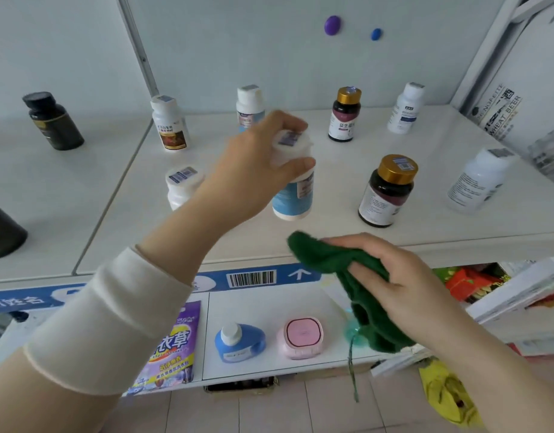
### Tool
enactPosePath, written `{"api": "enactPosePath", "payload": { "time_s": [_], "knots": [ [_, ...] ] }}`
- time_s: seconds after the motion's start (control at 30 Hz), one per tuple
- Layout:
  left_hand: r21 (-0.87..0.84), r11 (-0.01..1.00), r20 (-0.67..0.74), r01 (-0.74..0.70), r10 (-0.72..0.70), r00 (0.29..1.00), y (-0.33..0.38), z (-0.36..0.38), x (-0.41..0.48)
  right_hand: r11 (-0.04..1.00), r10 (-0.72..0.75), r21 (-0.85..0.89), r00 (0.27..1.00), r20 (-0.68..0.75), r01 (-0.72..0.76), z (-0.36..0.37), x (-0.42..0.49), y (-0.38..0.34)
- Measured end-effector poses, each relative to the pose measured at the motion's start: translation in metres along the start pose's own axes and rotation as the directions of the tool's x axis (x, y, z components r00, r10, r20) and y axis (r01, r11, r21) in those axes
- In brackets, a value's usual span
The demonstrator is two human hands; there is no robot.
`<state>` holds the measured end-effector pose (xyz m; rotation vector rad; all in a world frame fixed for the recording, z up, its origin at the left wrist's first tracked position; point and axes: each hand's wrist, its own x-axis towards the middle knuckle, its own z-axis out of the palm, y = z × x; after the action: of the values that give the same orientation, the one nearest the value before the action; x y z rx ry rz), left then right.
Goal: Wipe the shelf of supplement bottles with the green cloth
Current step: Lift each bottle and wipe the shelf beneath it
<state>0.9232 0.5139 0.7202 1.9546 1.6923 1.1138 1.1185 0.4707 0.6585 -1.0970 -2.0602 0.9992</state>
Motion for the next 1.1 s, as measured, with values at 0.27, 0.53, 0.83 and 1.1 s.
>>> {"api": "enactPosePath", "payload": {
  "time_s": [0.27, 0.53, 0.83, 1.1],
  "knots": [
    [0.038, 0.996, -0.002, 0.084, -0.084, 0.996, -0.003, 0.036, -0.009, 0.987, 0.011, 0.159, 0.995, -0.103, 0.006, -0.064, -0.018, 0.019],
    [0.327, 0.937, -0.124, -0.126, 0.175, 0.977, 0.057, 0.072, -0.003, 0.894, 0.160, 0.449, 0.944, -0.288, -0.015, -0.126, -0.009, 0.046],
    [0.261, 0.964, 0.149, 0.048, -0.089, 0.985, 0.066, 0.102, 0.034, 0.868, 0.237, 0.494, 0.915, -0.327, -0.048, -0.125, 0.022, 0.040],
    [0.280, 0.959, -0.028, 0.032, -0.025, 0.999, 0.070, 0.024, 0.082, 0.961, 0.261, 0.206, 0.864, -0.430, -0.187, -0.098, 0.091, 0.048]
  ]
}}
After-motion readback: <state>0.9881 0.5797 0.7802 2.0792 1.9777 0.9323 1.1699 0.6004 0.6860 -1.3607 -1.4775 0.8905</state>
